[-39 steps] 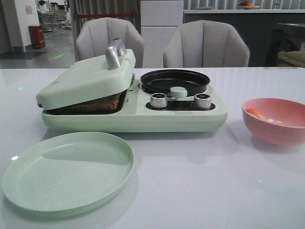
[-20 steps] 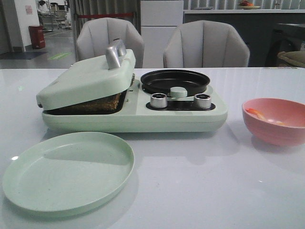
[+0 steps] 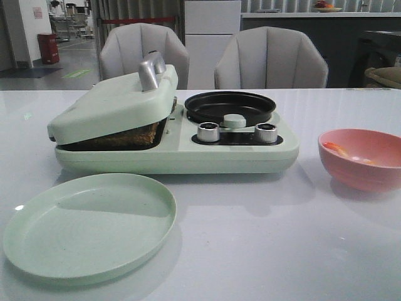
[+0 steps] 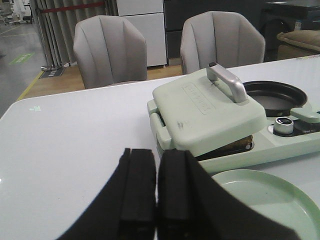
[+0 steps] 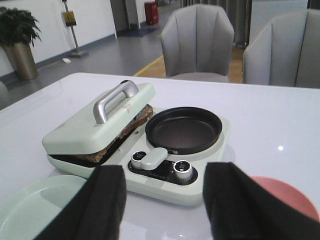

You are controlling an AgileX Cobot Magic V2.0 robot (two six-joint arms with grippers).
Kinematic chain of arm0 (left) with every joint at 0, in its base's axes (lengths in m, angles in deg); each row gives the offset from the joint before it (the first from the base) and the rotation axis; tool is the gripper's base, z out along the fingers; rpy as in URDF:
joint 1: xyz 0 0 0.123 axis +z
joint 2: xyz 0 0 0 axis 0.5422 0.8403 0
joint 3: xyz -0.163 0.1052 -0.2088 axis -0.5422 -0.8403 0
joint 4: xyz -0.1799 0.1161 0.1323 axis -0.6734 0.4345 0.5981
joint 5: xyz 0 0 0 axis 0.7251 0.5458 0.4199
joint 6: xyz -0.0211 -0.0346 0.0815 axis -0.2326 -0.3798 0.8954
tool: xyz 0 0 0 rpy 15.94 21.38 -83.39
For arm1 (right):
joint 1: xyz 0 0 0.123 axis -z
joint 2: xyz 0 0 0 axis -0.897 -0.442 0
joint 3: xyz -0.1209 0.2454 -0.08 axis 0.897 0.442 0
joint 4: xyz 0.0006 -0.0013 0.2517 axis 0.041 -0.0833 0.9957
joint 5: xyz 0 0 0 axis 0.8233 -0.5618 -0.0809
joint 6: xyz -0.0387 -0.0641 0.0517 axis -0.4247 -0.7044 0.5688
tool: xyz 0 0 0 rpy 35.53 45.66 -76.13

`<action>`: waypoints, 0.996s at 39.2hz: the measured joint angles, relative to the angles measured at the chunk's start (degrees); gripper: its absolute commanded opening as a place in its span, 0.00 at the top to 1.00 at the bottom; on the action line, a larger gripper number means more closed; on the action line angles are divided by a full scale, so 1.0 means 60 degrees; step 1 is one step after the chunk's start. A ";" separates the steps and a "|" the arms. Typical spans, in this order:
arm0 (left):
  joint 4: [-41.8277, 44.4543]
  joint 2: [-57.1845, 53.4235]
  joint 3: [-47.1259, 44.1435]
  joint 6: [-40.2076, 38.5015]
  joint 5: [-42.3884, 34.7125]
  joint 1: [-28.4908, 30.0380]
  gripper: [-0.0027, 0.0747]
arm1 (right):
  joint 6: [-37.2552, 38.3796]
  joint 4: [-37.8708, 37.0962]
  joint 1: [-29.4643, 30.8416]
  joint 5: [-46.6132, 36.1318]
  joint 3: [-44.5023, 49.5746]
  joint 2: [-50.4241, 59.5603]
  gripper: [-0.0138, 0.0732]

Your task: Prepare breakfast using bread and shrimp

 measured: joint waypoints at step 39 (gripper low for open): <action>0.0000 0.0000 -0.0004 0.0000 -0.0048 -0.0022 0.82 | -0.0570 0.1105 0.5356 0.5516 -0.6794 -0.9656 0.32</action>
